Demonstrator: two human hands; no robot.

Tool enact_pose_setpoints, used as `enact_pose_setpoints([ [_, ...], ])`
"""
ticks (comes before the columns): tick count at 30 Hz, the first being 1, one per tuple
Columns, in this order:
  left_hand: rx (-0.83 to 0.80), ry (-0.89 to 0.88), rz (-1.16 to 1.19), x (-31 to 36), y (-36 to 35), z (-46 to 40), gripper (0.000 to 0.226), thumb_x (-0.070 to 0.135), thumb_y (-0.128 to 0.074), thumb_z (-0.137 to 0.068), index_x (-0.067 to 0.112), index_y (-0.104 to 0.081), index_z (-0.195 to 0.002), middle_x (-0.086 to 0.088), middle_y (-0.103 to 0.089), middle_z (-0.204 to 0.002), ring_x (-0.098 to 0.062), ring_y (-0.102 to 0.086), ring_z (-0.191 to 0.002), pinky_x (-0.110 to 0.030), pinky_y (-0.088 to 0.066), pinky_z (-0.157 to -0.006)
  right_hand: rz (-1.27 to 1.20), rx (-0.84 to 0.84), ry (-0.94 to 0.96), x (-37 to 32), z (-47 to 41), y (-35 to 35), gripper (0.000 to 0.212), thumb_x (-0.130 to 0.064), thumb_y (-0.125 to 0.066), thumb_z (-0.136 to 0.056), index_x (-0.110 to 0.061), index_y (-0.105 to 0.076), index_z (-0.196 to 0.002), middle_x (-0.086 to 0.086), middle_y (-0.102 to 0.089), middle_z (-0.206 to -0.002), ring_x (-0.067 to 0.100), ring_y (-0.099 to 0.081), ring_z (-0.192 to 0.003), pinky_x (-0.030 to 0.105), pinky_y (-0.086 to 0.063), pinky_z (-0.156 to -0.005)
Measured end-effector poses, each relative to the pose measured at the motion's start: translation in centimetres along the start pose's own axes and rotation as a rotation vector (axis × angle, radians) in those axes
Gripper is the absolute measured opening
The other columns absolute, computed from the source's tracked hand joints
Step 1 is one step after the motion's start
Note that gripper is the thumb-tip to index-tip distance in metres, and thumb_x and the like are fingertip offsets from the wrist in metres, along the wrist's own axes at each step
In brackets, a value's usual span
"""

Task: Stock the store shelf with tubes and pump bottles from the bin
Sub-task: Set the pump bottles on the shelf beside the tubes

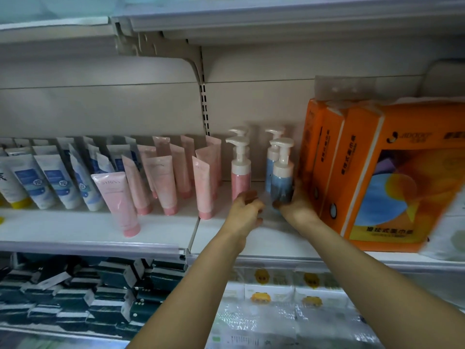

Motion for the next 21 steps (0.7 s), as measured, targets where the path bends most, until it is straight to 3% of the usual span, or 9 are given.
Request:
enact_pose_setpoints([
  [4, 0.076, -0.037, 0.052, 0.1, 0.8, 0.7, 0.032, 0.005, -0.053, -0.092, 0.01, -0.055, -0.123, -0.01, -0.062, -0.115, -0.019, -0.063, -0.1, -0.031, -0.055, -0.082, 0.012, 0.067, 0.083, -0.2, 0.9, 0.3, 0.065, -0.014, -0.069, -0.084, -0.024, -0.032, -0.137, 0.007, -0.05, -0.136, 0.028, -0.052, -0.123, 0.046, -0.046, -0.101],
  [8, 0.132, -0.084, 0.103, 0.5, 1.1, 2.0, 0.022, 0.004, -0.051, -0.092, 0.016, -0.057, -0.11, -0.007, -0.064, -0.107, -0.019, -0.064, -0.092, -0.034, -0.055, -0.08, 0.029, 0.214, 0.196, -0.8, 2.4, 1.6, 0.052, -0.011, -0.064, -0.084, -0.017, -0.039, -0.129, 0.011, -0.055, -0.121, 0.03, -0.057, -0.109, 0.043, -0.05, -0.09],
  [11, 0.142, -0.116, 0.117, 0.9, 1.1, 2.8, 0.022, 0.005, -0.049, -0.094, 0.015, -0.057, -0.112, -0.006, -0.065, -0.102, -0.016, -0.064, -0.08, -0.03, -0.055, -0.071, 0.0, 0.284, 0.287, -1.8, 3.8, 2.3, 0.041, -0.003, -0.064, -0.083, -0.013, -0.045, -0.119, 0.009, -0.056, -0.106, 0.026, -0.058, -0.096, 0.037, -0.049, -0.078],
  [14, 0.152, -0.137, 0.126, 1.3, 1.4, 3.6, 0.021, 0.007, -0.052, -0.093, 0.014, -0.059, -0.111, -0.004, -0.067, -0.095, -0.013, -0.062, -0.07, -0.026, -0.051, -0.063, -0.049, 0.27, 0.339, -2.6, 4.8, 2.6, 0.032, 0.001, -0.059, -0.085, -0.012, -0.05, -0.113, 0.004, -0.055, -0.095, 0.018, -0.054, -0.082, 0.025, -0.042, -0.066],
  [21, 0.143, -0.164, 0.106, 2.0, 2.0, 4.7, 0.025, 0.008, -0.051, -0.093, 0.015, -0.059, -0.116, -0.004, -0.072, -0.092, -0.008, -0.059, -0.063, -0.024, -0.047, -0.059, -0.198, 0.172, 0.404, -4.6, 6.4, 1.8, 0.025, 0.002, -0.056, -0.088, -0.017, -0.055, -0.104, -0.009, -0.055, -0.084, 0.001, -0.054, -0.076, 0.011, -0.041, -0.067],
])
Point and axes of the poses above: each hand's wrist, its own z-axis away from the middle knuckle, its own y-axis out of the back of the hand, x = y × z, the point moved 4 cm from there along -z, towards the middle knuckle
